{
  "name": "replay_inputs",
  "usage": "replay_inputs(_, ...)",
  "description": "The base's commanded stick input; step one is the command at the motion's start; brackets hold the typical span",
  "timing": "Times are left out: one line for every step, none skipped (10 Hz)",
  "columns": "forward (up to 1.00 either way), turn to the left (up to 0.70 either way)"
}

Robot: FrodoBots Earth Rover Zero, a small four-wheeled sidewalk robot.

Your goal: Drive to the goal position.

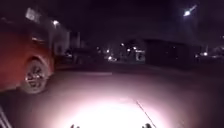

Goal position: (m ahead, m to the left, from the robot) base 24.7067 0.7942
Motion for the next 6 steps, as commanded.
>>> replay_inputs(0.5, 0.0)
replay_inputs(0.5, 0.0)
replay_inputs(0.5, 0.0)
replay_inputs(0.5, 0.0)
replay_inputs(0.5, 0.0)
replay_inputs(0.5, 0.0)
